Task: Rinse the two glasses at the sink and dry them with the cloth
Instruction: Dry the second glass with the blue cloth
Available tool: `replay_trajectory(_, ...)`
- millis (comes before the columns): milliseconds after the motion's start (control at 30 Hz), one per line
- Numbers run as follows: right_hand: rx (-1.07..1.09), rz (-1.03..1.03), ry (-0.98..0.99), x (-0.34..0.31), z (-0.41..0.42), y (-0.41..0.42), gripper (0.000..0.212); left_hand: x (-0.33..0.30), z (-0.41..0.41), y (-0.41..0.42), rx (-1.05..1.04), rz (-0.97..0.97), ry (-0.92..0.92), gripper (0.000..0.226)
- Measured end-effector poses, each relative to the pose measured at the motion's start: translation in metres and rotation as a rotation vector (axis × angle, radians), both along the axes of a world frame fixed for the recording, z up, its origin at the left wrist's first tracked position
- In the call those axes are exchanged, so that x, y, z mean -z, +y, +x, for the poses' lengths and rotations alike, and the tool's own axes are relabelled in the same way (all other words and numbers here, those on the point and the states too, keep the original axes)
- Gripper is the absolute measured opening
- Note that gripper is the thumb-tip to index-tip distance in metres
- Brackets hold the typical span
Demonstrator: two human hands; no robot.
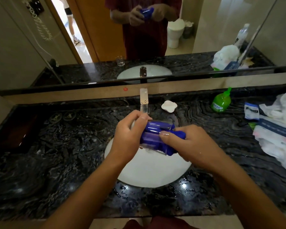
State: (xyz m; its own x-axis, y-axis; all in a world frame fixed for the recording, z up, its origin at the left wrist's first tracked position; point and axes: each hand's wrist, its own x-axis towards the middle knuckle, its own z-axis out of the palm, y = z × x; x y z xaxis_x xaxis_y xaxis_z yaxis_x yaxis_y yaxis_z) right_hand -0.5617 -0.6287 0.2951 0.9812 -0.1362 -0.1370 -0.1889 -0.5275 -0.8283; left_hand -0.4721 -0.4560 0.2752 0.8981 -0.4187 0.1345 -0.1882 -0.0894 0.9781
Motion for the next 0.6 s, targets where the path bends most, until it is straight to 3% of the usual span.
replay_trajectory(100,-0.169,0.122,0.030,-0.015,-0.009,-0.013,0.031,-0.002,0.000,-0.004,-0.064,-0.044,0.228,0.034)
replay_trajectory(167,-0.161,-0.003,-0.054,-0.018,-0.014,-0.020,0.036,-0.002,0.001,-0.009,-0.149,-0.078,0.486,0.029)
replay_trajectory(267,-0.061,-0.272,-0.417,-0.022,-0.018,-0.029,0.050,0.003,0.005,-0.010,-0.153,-0.173,0.708,0.036)
replay_trajectory(333,-0.138,-0.309,-0.522,-0.020,-0.017,-0.034,0.046,0.008,0.006,-0.010,-0.106,-0.152,0.729,0.042)
replay_trajectory(467,-0.359,-0.367,-0.380,-0.009,-0.006,-0.033,0.055,0.007,0.006,-0.009,0.065,-0.069,0.718,0.046)
replay_trajectory(600,-0.361,-0.579,-0.352,-0.005,0.003,-0.026,0.053,0.004,0.007,-0.005,0.068,-0.033,0.702,0.045)
